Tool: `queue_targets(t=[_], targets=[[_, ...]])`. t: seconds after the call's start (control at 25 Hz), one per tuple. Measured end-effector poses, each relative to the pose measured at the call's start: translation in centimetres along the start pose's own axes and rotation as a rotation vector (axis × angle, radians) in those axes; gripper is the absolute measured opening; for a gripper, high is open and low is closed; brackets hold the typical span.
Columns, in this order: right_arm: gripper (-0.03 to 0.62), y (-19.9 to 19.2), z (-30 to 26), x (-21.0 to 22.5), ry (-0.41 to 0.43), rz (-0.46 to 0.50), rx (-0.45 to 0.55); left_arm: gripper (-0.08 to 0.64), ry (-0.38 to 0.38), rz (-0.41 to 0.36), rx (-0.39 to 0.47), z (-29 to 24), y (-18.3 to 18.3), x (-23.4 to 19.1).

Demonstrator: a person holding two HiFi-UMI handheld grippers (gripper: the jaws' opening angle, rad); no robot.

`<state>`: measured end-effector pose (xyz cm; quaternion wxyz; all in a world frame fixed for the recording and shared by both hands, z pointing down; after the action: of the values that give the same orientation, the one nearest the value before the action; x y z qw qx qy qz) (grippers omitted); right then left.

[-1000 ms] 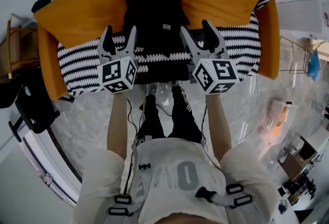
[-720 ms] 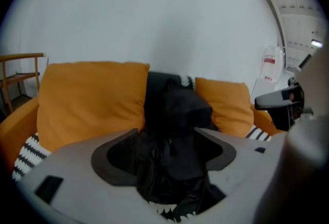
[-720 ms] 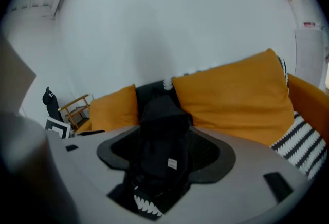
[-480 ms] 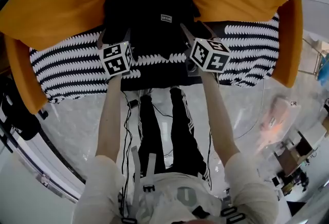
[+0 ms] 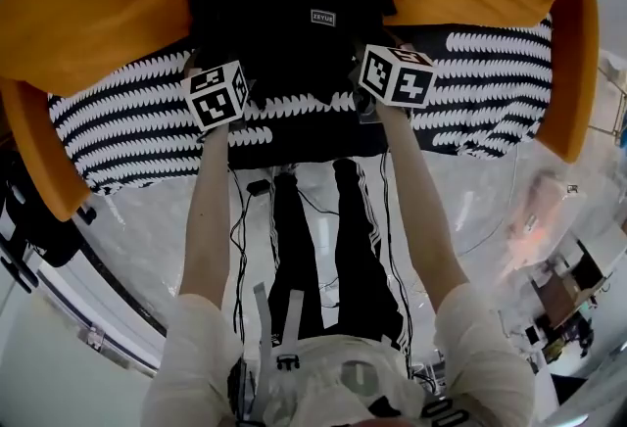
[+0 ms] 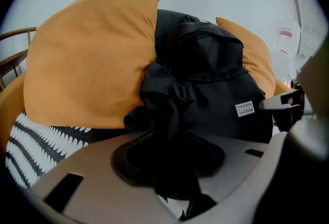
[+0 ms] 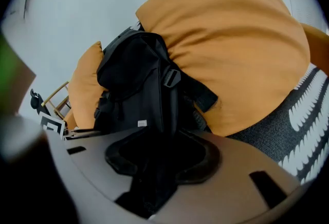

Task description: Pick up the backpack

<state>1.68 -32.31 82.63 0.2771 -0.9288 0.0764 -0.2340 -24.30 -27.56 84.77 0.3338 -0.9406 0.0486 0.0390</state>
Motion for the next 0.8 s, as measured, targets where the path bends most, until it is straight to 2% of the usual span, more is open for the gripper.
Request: queue_targets(t=[0.16,0.32,0.68,0.8], targets=[[0.090,0.2,-0.2,-0.8,0.001,-0.025,0.027,0.115,-0.031,-0.018,-0.004,0.3,0.5,0.1],[0.055,0.3,0.2,-1.5,-0.030,0.060,0.031,0.056,-0.021,-0.102,0.019,1.5,1.2,1.1],[0.029,1.9,5.6,-4.2,-0.042,0.079,0.075,0.038,-0.003,-0.133,0.119,8.6,4.4,2.0],[0.028,3.5,8.0,-5.6,-0.053,0.071,0.103,0.038,-0.020,-0.117,0.147,11.6,6.4,2.2]])
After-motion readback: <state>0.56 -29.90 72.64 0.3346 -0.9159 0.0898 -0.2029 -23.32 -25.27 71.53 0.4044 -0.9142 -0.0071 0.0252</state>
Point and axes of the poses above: the fingertips, and each gripper's own axes: z backward along the fingers, x to its right, y out of its top, the point moved 3 cm from there along z, backward along the fingers, and after that the axes turned 2 degrees about z, right-handed, at the moved point
